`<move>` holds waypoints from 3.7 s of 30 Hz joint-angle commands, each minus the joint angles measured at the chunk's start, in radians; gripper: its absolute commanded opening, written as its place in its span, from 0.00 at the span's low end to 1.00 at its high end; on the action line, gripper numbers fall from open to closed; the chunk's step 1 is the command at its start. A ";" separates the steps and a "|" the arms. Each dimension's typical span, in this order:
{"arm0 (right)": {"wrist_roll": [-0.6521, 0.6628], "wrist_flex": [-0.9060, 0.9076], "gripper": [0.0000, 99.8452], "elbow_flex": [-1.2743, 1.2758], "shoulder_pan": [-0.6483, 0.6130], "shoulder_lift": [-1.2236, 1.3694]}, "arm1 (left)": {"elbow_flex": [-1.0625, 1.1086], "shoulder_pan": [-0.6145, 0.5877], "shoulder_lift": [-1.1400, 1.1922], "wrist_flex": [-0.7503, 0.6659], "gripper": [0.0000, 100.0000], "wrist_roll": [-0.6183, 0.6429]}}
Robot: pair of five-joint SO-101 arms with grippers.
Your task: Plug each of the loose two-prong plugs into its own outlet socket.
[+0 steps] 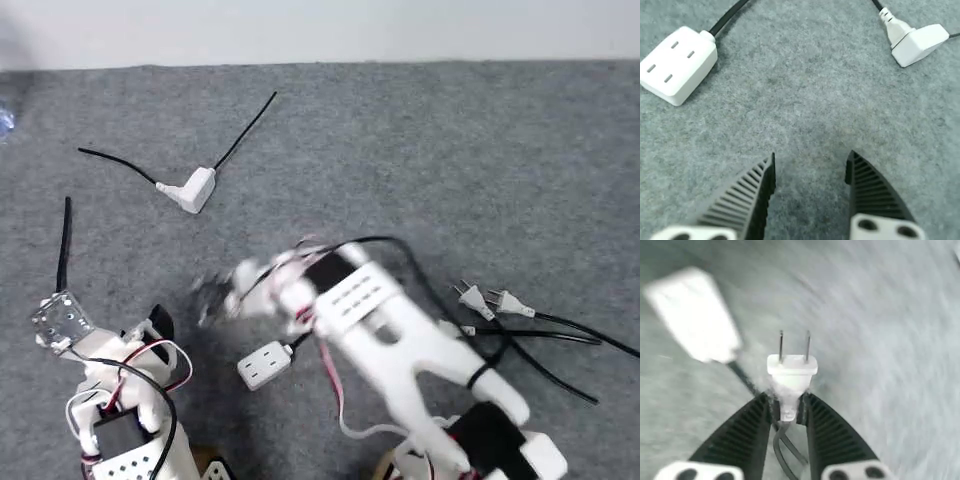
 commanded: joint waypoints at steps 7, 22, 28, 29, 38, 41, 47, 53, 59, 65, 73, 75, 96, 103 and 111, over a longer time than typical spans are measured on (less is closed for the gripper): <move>0.006 -0.231 0.01 -0.021 0.122 0.252 | -0.008 -0.003 -0.012 -0.005 0.22 -0.005; -0.184 -0.136 0.36 -0.021 0.031 0.143 | -0.008 -0.003 -0.012 -0.006 0.22 -0.005; -0.186 -0.171 0.36 -0.023 0.033 0.151 | -0.008 -0.003 -0.012 -0.006 0.22 -0.005; -0.186 -0.165 0.36 -0.031 0.033 0.165 | -0.008 -0.003 -0.012 -0.006 0.22 -0.005; -0.193 0.087 0.36 -0.072 -0.076 0.174 | -0.008 -0.003 -0.012 -0.006 0.22 -0.005; -0.187 0.159 0.36 -0.041 -0.186 0.119 | -0.008 -0.003 -0.012 -0.006 0.22 -0.005; -0.163 0.243 0.36 -0.048 -0.292 -0.013 | -0.008 -0.003 -0.012 -0.006 0.22 -0.005; -0.152 0.216 0.36 0.012 -0.344 -0.022 | -0.008 -0.008 -0.012 -0.006 0.22 -0.005; -0.183 0.111 0.36 0.127 -0.364 -0.022 | -0.008 -0.025 -0.012 0.000 0.22 -0.005; -0.186 0.035 0.36 0.178 -0.383 -0.007 | -0.008 -0.052 -0.012 -0.006 0.22 -0.005; -0.178 -0.068 0.30 0.163 -0.384 0.194 | -0.008 -0.081 -0.012 0.000 0.21 -0.081; -0.180 -0.065 0.22 0.140 -0.384 0.231 | -0.008 -0.092 -0.012 -0.005 0.21 -0.081; -0.095 -0.035 0.01 0.071 -0.058 0.105 | -0.008 -0.077 -0.012 0.000 0.21 -0.081; -0.094 -0.137 0.01 0.068 0.094 0.117 | -0.008 -0.064 -0.012 0.002 0.21 -0.081; -0.098 -0.203 0.01 0.041 0.016 0.297 | -0.008 -0.064 -0.012 0.002 0.21 -0.081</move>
